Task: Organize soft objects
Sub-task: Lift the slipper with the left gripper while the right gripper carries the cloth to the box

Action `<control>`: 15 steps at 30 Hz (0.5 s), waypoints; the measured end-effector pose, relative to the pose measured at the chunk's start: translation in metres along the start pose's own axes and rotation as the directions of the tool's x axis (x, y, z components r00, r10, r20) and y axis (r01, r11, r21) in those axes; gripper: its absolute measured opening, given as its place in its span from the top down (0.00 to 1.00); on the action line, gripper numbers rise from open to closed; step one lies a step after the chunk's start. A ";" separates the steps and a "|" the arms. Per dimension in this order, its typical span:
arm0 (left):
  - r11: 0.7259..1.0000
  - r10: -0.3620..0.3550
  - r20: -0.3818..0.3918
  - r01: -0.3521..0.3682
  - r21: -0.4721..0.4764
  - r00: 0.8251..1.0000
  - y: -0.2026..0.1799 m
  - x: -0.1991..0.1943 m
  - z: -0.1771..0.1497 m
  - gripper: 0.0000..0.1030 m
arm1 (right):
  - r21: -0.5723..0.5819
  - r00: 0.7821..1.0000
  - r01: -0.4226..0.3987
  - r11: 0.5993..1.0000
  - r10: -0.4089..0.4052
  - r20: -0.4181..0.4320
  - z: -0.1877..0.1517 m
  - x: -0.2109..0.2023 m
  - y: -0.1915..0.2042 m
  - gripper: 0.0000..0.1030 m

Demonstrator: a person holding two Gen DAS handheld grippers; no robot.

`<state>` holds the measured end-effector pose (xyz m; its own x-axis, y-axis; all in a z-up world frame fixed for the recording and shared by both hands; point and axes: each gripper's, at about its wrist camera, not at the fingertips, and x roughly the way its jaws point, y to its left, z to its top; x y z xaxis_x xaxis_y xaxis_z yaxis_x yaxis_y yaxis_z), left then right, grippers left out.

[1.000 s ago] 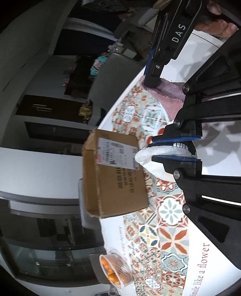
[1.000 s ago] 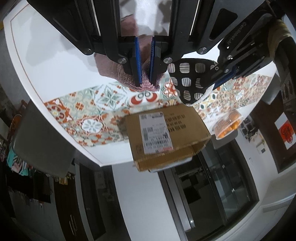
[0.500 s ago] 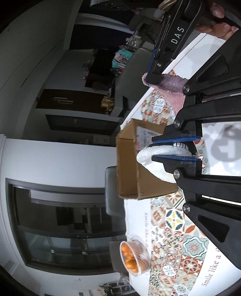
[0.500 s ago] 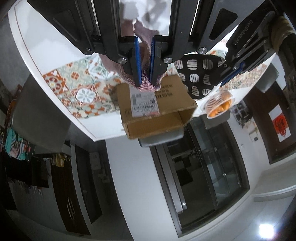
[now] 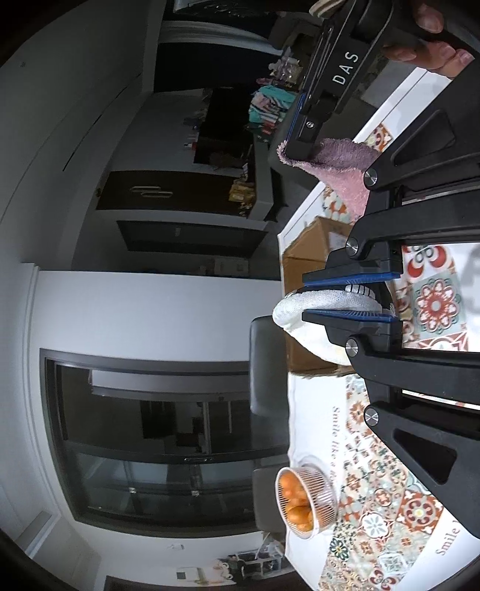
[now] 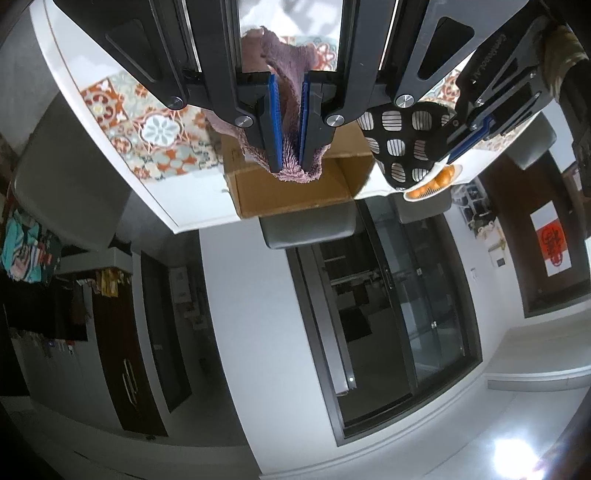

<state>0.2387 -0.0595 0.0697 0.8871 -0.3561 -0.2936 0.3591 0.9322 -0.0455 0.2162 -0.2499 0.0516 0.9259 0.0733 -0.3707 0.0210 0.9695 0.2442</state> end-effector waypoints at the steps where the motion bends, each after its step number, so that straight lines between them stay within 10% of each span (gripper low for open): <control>1: 1.000 0.002 0.006 -0.002 0.000 1.000 0.001 0.001 0.002 0.87 | -0.003 1.000 -0.002 1.000 0.002 0.005 0.002 0.001 0.002 0.90; 15: 1.000 0.018 0.054 -0.018 -0.008 0.998 0.023 0.020 0.029 0.87 | -0.057 0.994 -0.036 0.998 0.041 0.102 0.043 0.021 0.024 0.90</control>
<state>0.2736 -0.0471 0.0905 0.9079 -0.3419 -0.2424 0.3409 0.9389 -0.0476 0.2523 -0.2354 0.0880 0.9595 0.0891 -0.2673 -0.0335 0.9780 0.2059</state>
